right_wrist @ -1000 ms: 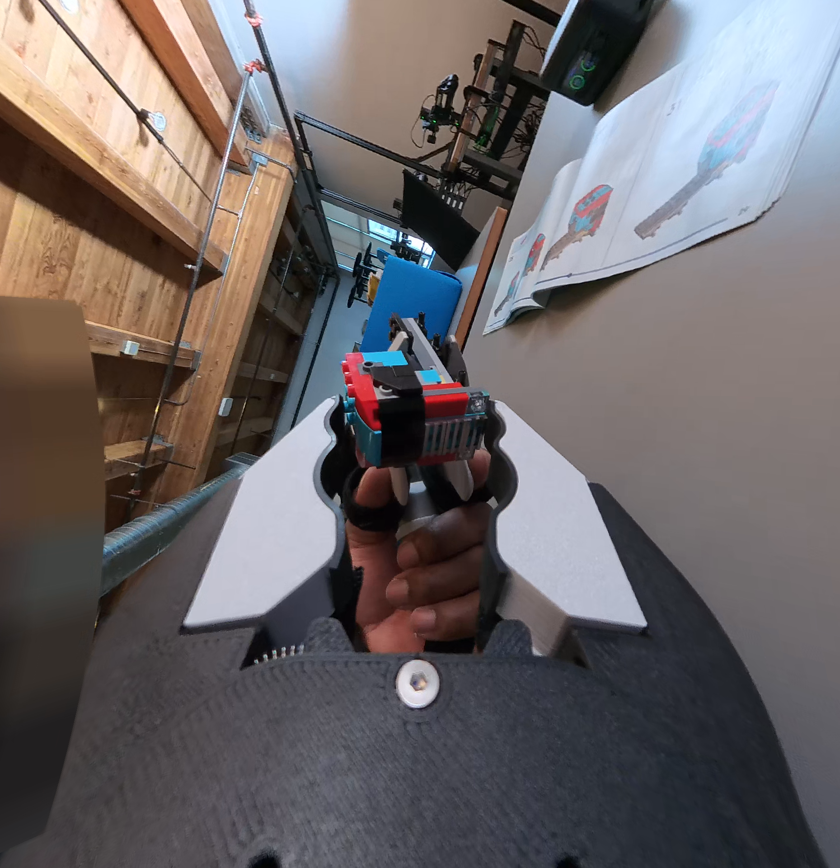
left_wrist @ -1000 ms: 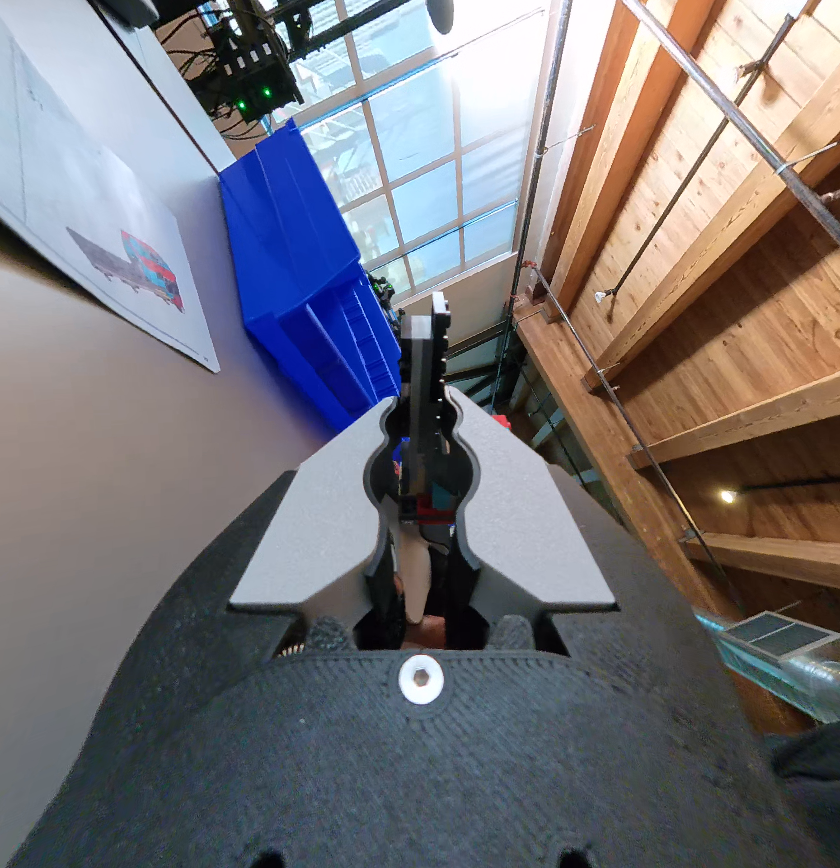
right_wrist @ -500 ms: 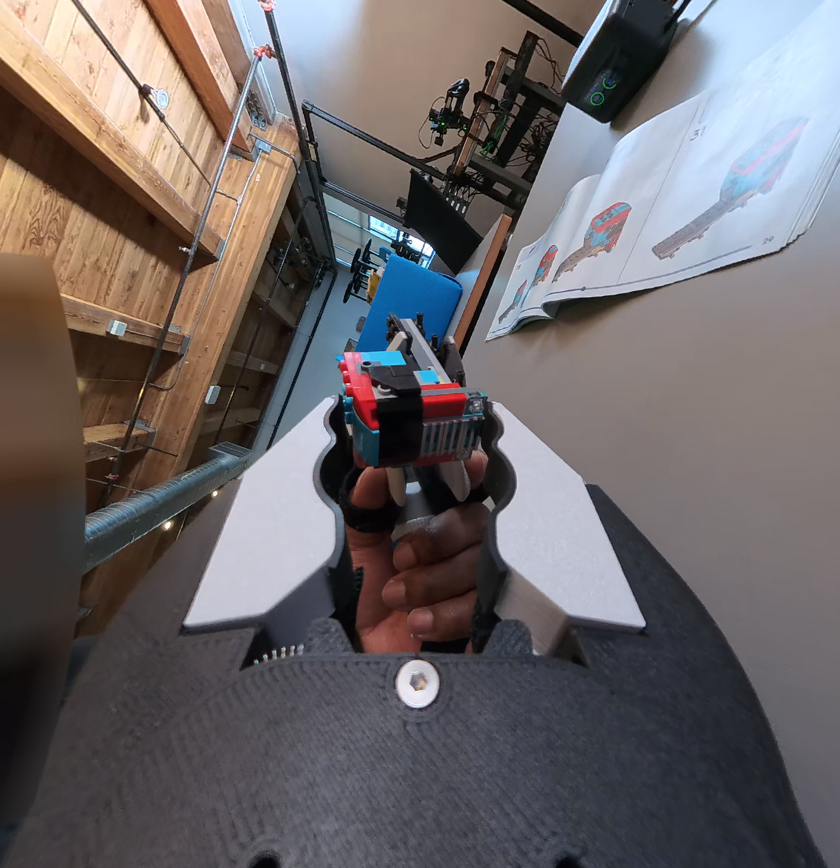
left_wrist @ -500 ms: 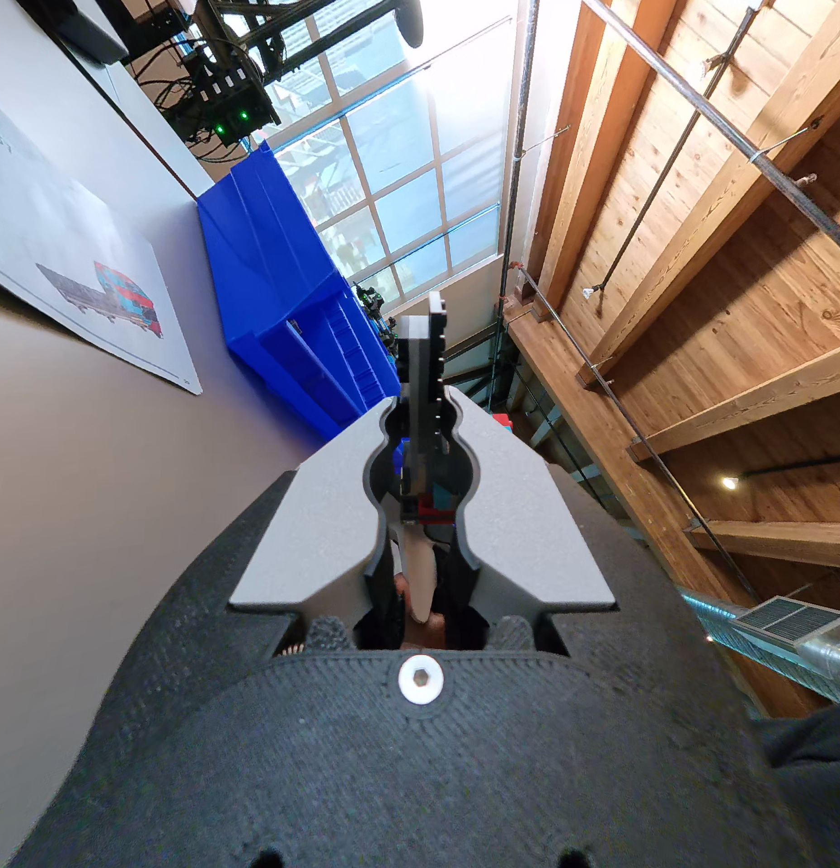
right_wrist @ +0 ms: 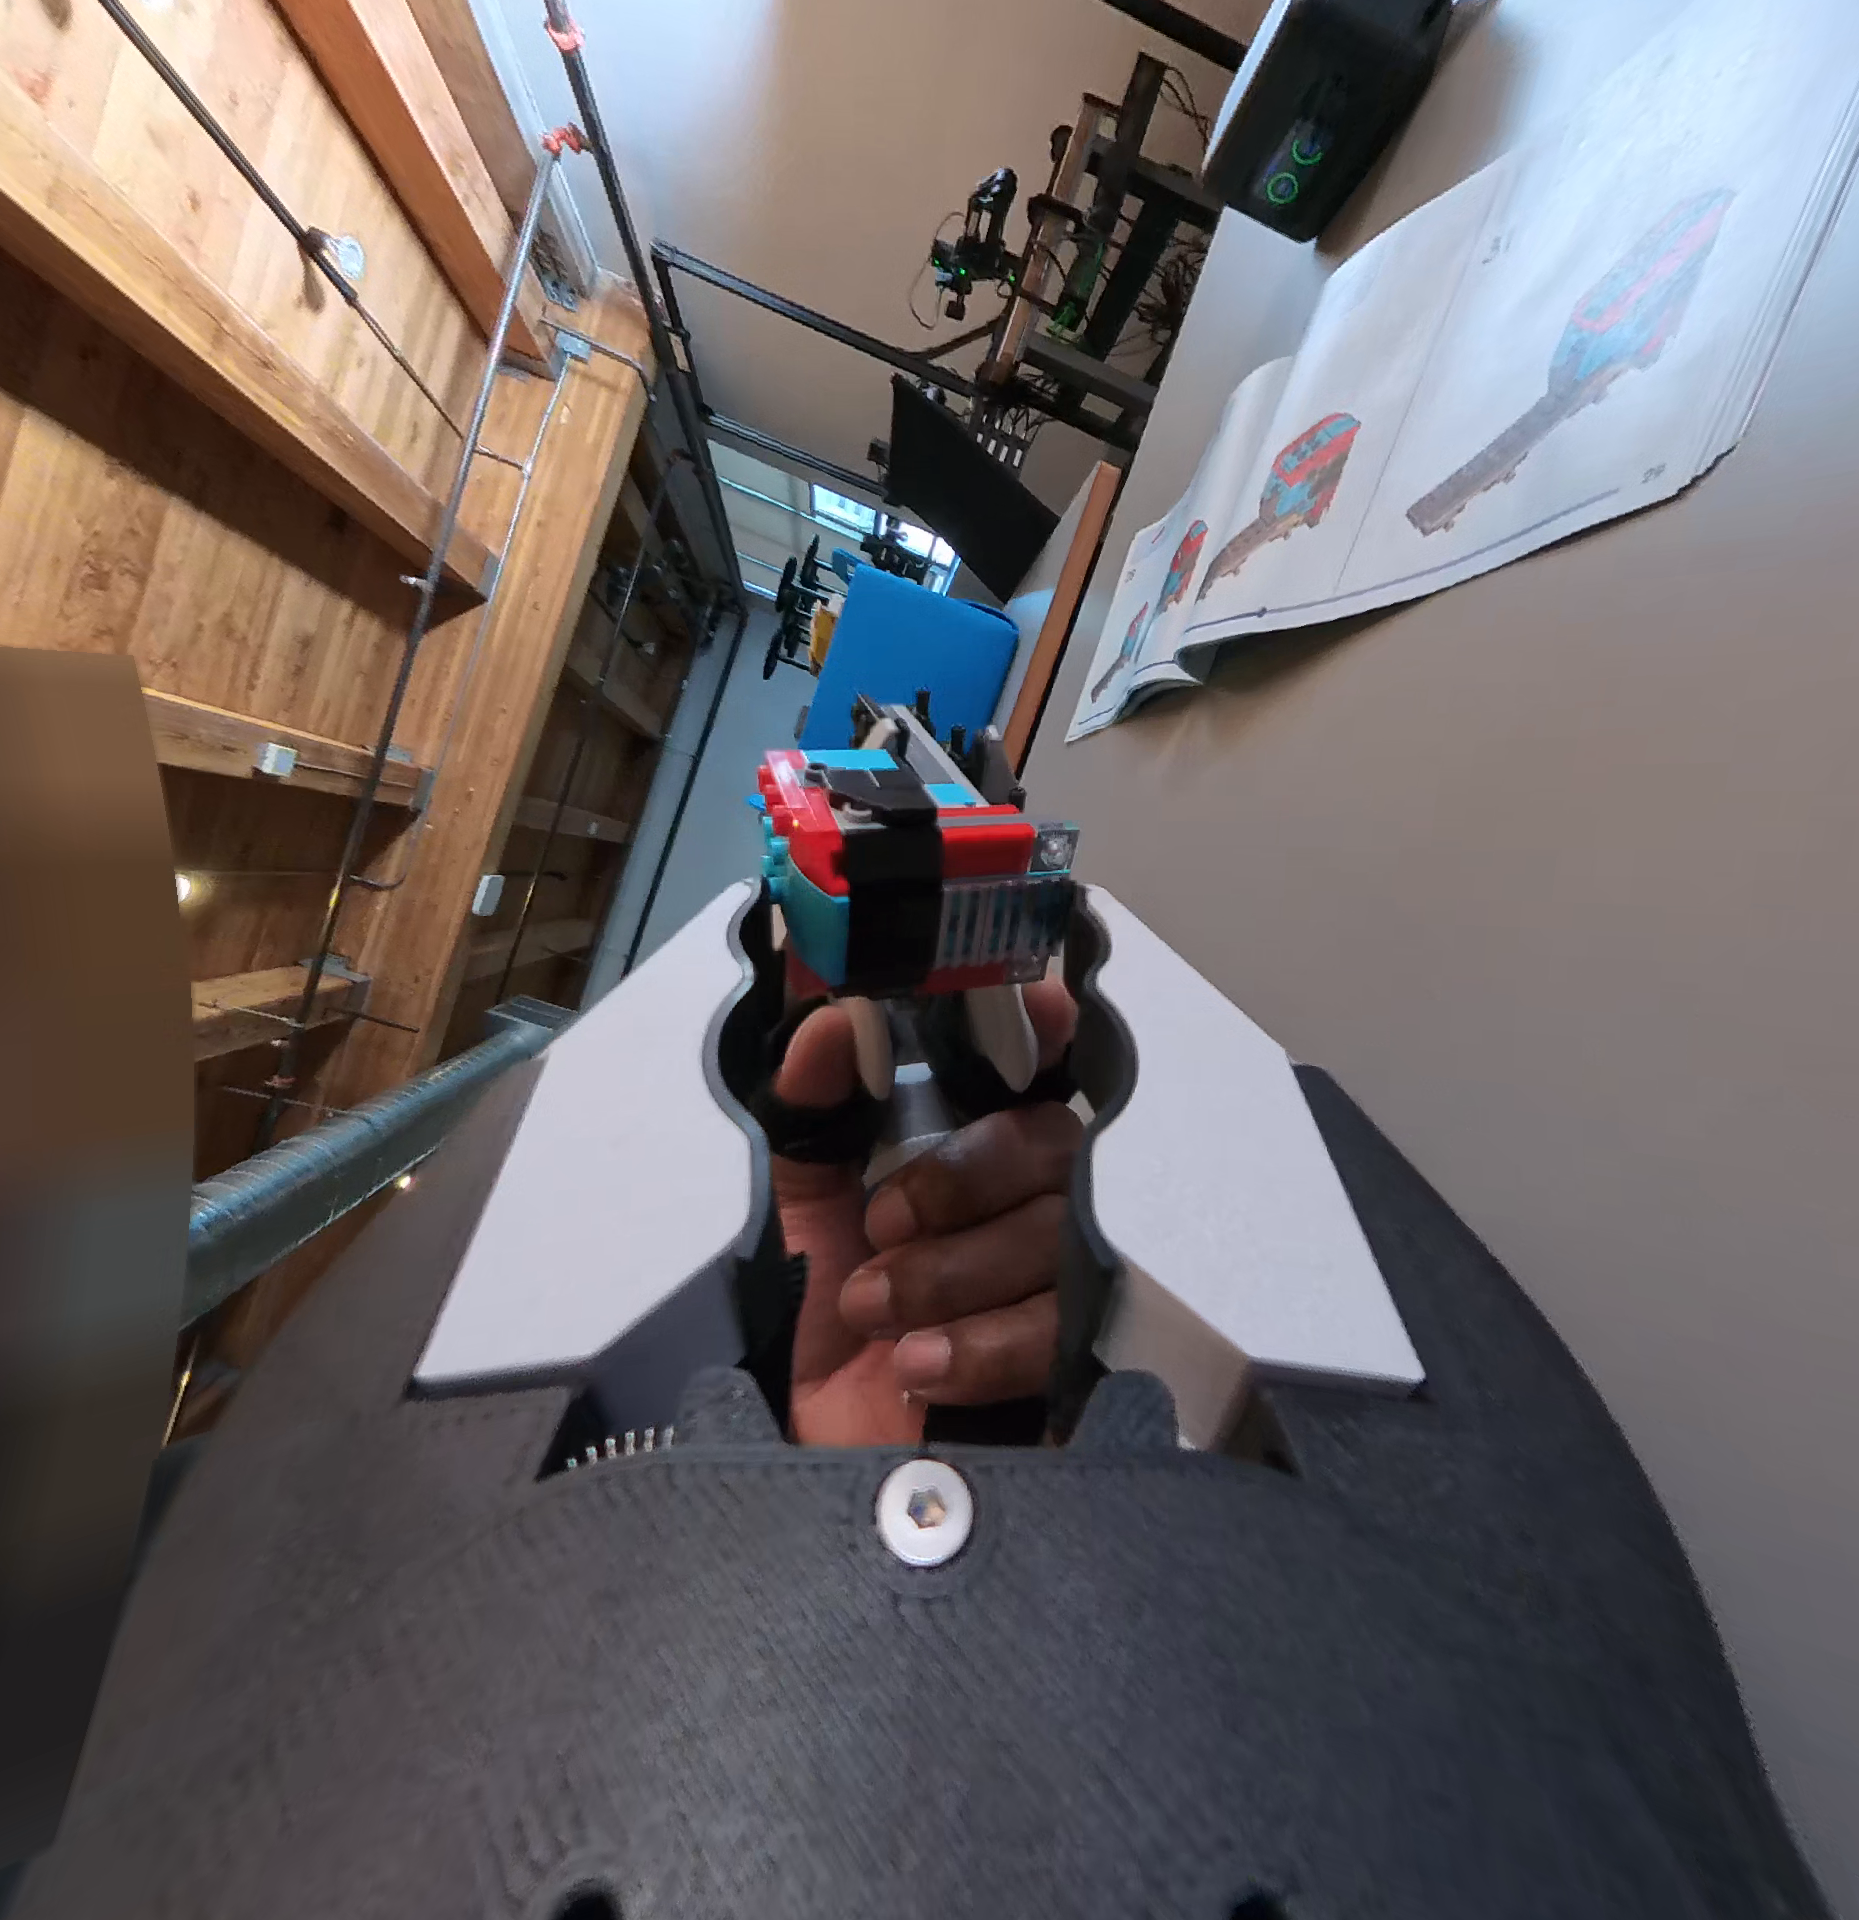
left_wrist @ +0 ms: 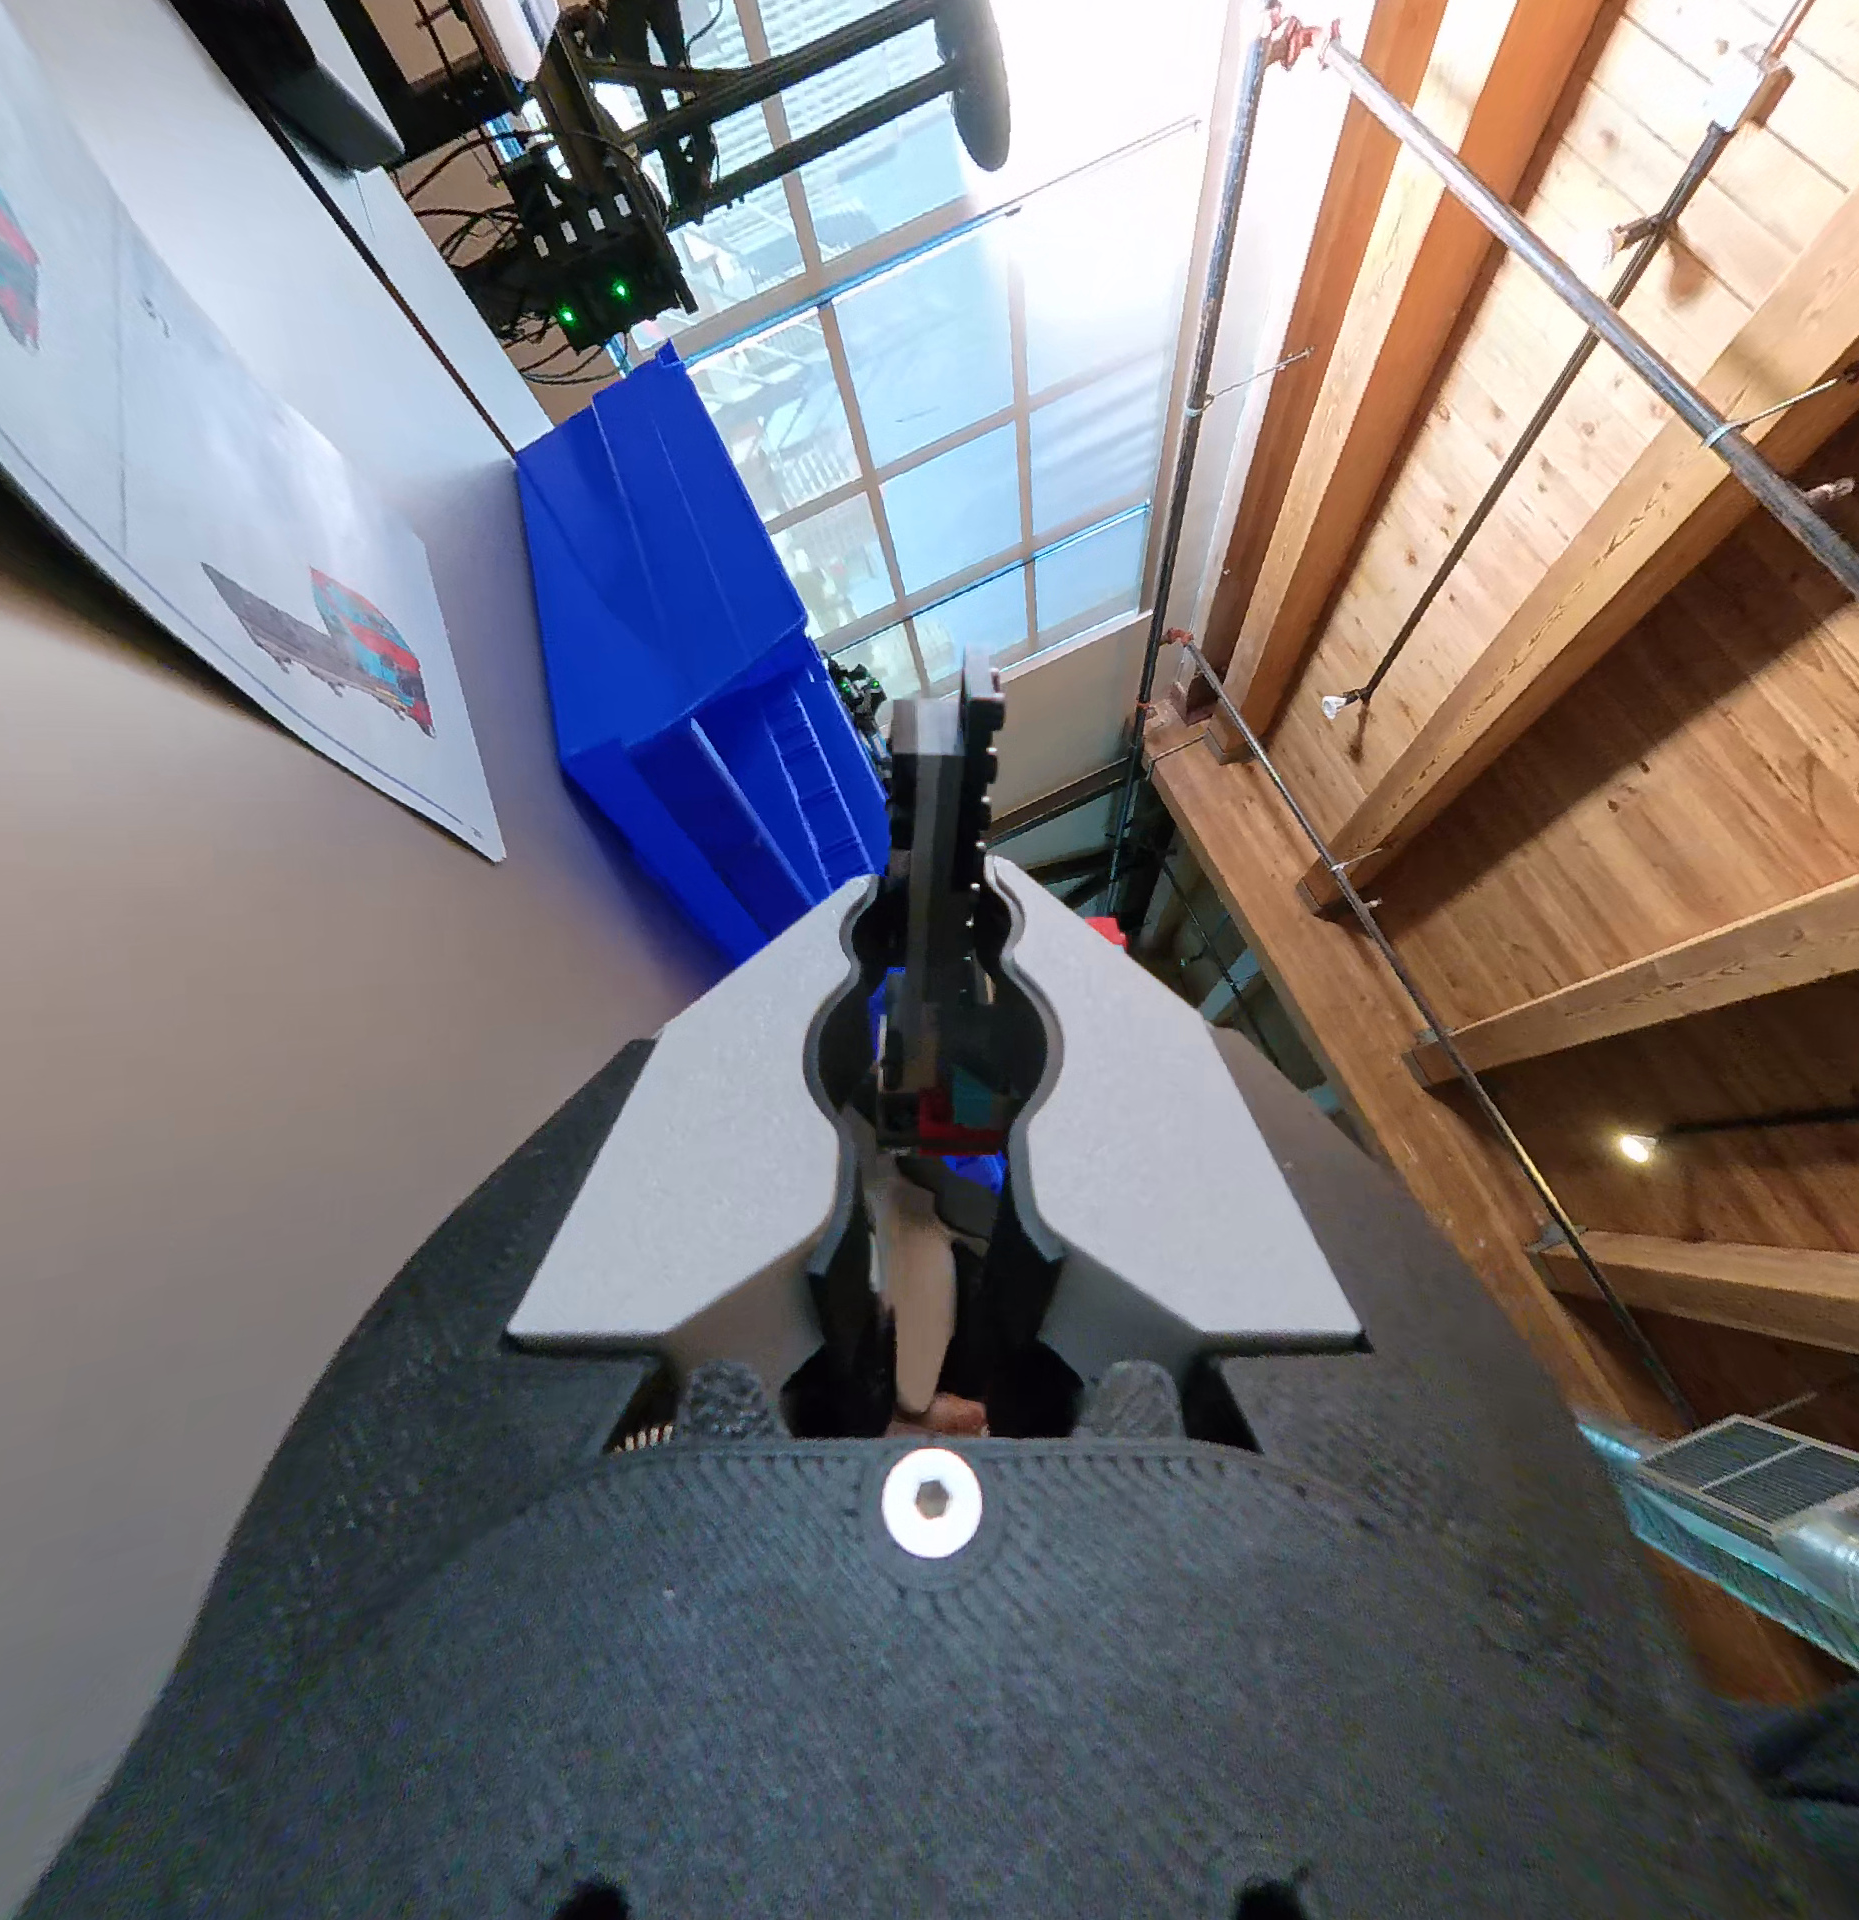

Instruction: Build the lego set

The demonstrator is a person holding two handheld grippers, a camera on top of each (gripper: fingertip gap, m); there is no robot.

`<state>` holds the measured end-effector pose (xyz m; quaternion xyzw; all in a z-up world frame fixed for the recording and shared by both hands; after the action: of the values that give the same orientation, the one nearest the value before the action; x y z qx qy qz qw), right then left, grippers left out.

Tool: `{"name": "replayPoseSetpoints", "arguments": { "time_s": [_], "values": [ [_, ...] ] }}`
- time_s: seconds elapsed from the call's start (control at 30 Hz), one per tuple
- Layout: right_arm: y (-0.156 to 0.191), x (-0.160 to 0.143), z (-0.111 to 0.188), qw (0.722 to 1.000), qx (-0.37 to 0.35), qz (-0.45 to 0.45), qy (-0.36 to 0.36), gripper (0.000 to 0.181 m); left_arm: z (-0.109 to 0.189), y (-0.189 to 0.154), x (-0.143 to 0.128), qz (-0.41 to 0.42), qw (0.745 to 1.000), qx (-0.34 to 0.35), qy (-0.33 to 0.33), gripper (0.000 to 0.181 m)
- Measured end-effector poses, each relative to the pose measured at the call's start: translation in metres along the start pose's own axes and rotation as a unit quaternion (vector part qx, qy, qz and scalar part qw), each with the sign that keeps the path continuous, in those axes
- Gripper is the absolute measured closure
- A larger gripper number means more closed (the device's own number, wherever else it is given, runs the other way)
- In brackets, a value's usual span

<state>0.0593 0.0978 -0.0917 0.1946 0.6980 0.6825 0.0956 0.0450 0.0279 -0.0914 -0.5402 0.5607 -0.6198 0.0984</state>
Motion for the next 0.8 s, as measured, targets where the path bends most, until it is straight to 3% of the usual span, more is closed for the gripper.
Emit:
{"name": "replayPoseSetpoints", "arguments": {
  "time_s": [0.37,0.47,0.67,0.8],
  "values": [
    [0.001,-0.001,0.000,1.000,0.002,0.003,0.021,0.123,0.000,-0.002,0.002,-0.004,1.000,-0.002,-0.001,0.166],
    [-0.003,-0.007,0.008,0.998,-0.013,0.014,0.059,0.096,0.002,0.001,0.005,0.007,1.000,0.009,-0.024,0.165],
    [-0.004,0.018,0.084,0.985,-0.104,0.137,0.020,0.097,0.006,0.007,0.009,0.016,0.999,0.016,-0.027,0.165],
    [-0.013,0.064,0.162,0.915,-0.275,0.292,-0.038,0.111,0.002,0.006,0.003,0.026,0.999,0.008,-0.018,0.165]
  ]
}}
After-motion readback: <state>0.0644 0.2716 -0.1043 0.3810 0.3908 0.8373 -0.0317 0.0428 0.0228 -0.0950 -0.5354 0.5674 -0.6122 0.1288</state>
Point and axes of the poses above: each gripper's, where its closed fingertips meet, z back along the fingers, x out of its top, y = z × x across the jaws, the point moved 4 cm from there along z, back along the fingers, and after that the axes turned 13 degrees about -z, right-handed, at the moved point
